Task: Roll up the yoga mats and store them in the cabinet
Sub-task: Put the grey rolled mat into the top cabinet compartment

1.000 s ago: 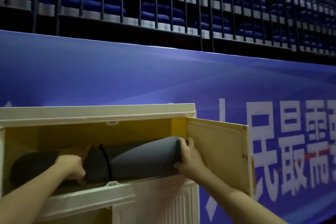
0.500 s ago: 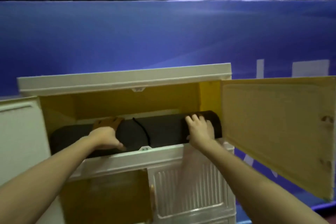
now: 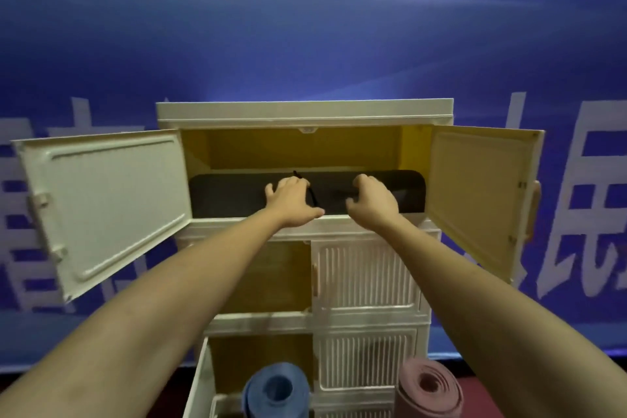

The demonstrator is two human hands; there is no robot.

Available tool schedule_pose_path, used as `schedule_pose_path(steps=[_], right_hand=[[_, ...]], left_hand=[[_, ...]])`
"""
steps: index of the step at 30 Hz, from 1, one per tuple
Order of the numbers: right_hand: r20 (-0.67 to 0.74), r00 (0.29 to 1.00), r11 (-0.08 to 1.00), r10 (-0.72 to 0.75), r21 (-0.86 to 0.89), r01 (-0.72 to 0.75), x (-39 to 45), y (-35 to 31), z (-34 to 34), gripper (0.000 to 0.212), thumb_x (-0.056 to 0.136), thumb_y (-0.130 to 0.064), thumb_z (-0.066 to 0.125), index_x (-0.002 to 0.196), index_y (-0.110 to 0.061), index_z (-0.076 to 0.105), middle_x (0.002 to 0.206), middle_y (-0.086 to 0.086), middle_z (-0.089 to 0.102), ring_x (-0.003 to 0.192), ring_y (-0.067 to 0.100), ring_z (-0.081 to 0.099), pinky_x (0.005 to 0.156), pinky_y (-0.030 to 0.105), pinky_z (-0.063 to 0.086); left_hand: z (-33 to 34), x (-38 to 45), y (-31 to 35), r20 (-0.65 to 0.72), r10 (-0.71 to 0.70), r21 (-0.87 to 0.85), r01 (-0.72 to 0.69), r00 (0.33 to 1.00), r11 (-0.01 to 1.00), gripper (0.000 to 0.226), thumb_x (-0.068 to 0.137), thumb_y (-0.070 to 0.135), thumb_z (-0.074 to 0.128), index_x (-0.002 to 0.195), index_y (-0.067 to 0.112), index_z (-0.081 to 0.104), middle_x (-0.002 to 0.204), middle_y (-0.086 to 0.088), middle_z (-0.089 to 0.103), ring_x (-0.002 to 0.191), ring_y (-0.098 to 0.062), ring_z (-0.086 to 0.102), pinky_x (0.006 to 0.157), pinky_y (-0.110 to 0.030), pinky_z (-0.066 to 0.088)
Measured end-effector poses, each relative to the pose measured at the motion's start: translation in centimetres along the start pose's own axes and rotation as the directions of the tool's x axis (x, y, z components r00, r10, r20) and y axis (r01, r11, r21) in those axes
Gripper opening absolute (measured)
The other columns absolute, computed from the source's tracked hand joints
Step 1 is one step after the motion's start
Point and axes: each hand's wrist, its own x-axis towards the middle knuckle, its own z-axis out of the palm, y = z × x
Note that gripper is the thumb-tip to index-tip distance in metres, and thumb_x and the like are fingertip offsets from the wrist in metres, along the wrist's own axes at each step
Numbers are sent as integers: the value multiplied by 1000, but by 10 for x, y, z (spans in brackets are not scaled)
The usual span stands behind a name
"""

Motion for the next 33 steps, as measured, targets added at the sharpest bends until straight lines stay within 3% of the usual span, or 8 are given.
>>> schedule_pose_path(steps=[4, 9, 16, 20, 23, 27, 30, 33], right_hand=[[-127, 987, 954, 98, 295, -57, -39, -33, -27, 35, 95, -27, 66, 127, -15, 57, 115, 1, 64, 104, 20, 64, 85, 36, 56], [-96, 921, 651, 377, 735, -190, -117, -62, -33, 30, 98, -19, 64, 127, -15, 56, 111, 1, 59, 106, 18, 60, 82, 26, 45], [-499, 838, 863, 223, 500, 68, -166, -37, -85, 26, 89, -14, 66, 112, -19, 56, 123, 4, 51, 118, 21, 47, 97, 31, 43], [-568, 790, 927, 231, 375, -2, -177, -8, -122, 37, 87, -13, 65, 122, -17, 51, 137, 10, 42, 130, 28, 39, 106, 34, 38], [-646, 715, 927, 269, 376, -9, -181, 4, -135, 52, 84, -13, 66, 131, -20, 46, 142, 10, 38, 132, 28, 39, 110, 31, 36], [-488, 713, 820, 504, 529, -218, -174, 27, -147, 74, 87, -28, 72, 148, -18, 32, 155, 13, 26, 140, 34, 34, 114, 44, 35], [-308, 810, 779, 499, 569, -263, -168, 44, -143, 45, 98, -35, 65, 134, -13, 51, 134, 11, 51, 122, 30, 55, 91, 37, 48], [-282, 840, 752, 464, 626, -205, -163, 46, -132, 15, 99, -30, 64, 106, -18, 59, 102, 2, 60, 98, 23, 63, 72, 29, 45]], left_hand=[[-8, -53, 26, -165, -253, -389, 173, 953, 905, 54, 90, 54, 70, 132, 22, 57, 135, 0, 60, 126, -26, 55, 109, -48, 39], [-26, -132, 39, -410, -436, -566, 151, 802, 810, 31, 93, 41, 68, 117, 28, 54, 124, 6, 59, 111, -16, 58, 101, -45, 49], [-88, -200, -28, -705, -560, -540, 183, 434, 821, 38, 87, 31, 71, 119, 28, 50, 136, -1, 46, 125, -23, 49, 110, -48, 42], [-110, -233, -61, -800, -382, -314, 219, 463, 924, 47, 85, 26, 72, 126, 26, 50, 142, -3, 44, 128, -24, 46, 112, -40, 40], [-122, -241, -82, -672, -628, -512, 366, 394, 777, 75, 80, 23, 79, 143, 24, 37, 155, -8, 31, 138, -32, 38, 117, -48, 36], [-127, -240, -108, -384, -740, -551, 506, 553, 664, 112, 82, 22, 83, 161, 22, 4, 161, -15, 28, 142, -42, 37, 116, -58, 36], [-126, -230, -106, -431, -722, -532, 493, 542, 688, 90, 87, 15, 78, 158, 13, 21, 156, -18, 37, 139, -42, 43, 113, -55, 40], [-116, -219, -91, -393, -725, -522, 512, 566, 682, 41, 92, 18, 73, 127, 7, 56, 136, -17, 49, 120, -38, 54, 103, -48, 48]])
